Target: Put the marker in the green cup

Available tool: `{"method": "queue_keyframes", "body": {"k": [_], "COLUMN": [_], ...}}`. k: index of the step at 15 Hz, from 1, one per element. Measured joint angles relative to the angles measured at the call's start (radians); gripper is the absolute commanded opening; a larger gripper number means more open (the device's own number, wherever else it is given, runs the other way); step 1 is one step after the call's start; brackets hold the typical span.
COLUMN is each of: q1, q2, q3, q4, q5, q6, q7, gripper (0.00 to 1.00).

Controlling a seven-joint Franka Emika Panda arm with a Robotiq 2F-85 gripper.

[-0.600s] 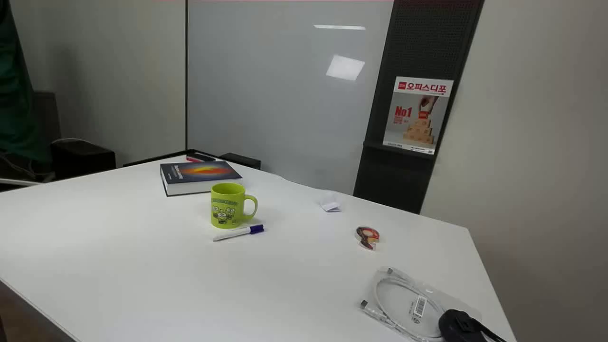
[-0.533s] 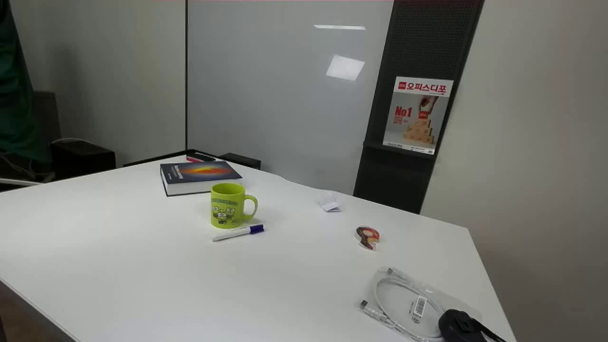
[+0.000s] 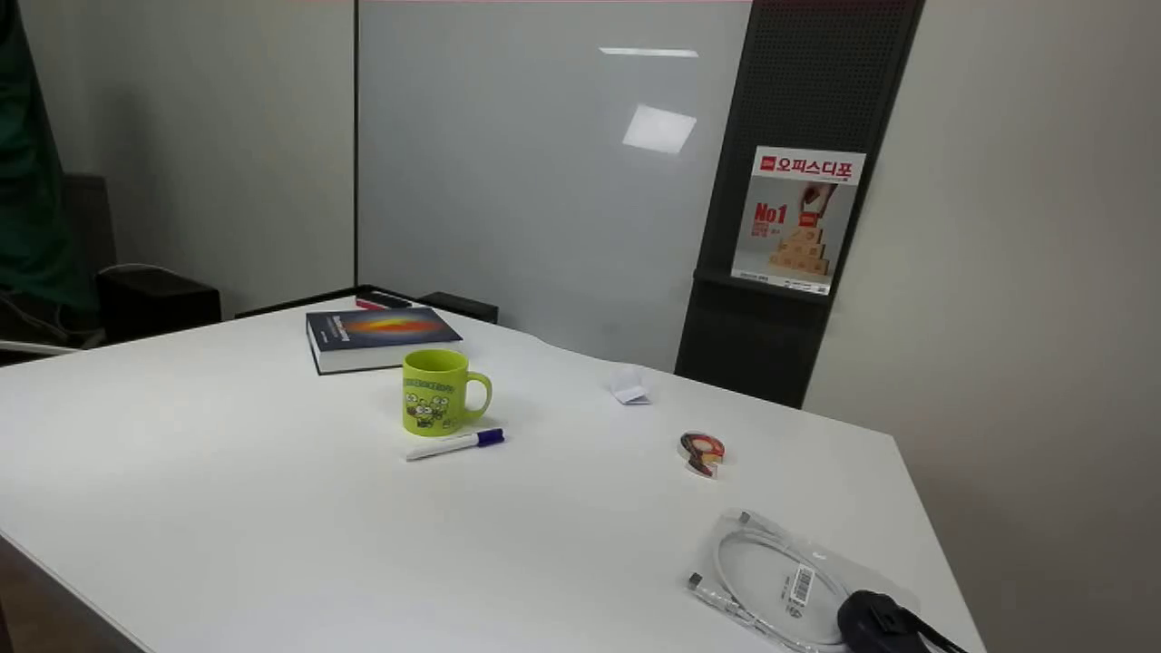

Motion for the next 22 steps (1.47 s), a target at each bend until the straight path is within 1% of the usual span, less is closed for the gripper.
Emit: {"method": "queue_keyframes", "body": {"k": [5,7,9,13,16,20,22], "q1": [0.001,0.001,0.001,0.001,0.011,0.048,0.065], "q2": [0.0,0.005,0.029,0.153,0.297,0.5,0.575], "q3": [0.0,0.0,0.001,0.015,0.044,0.088,0.108], "q4": [0.0,-0.003,-0.007,-0.007,0.015,0.106,0.153], "q5": [0.0,-0.008,-0.026,-0.018,0.063,0.271,0.339], "q6": [0.0,0.017,0.079,0.288,0.381,0.399,0.412], "q7": [0.0,0.009,0.047,0.215,0.341,0.43,0.437], "gripper": [1.0,1.0,1.0,1.0,1.0,1.0,1.0]}}
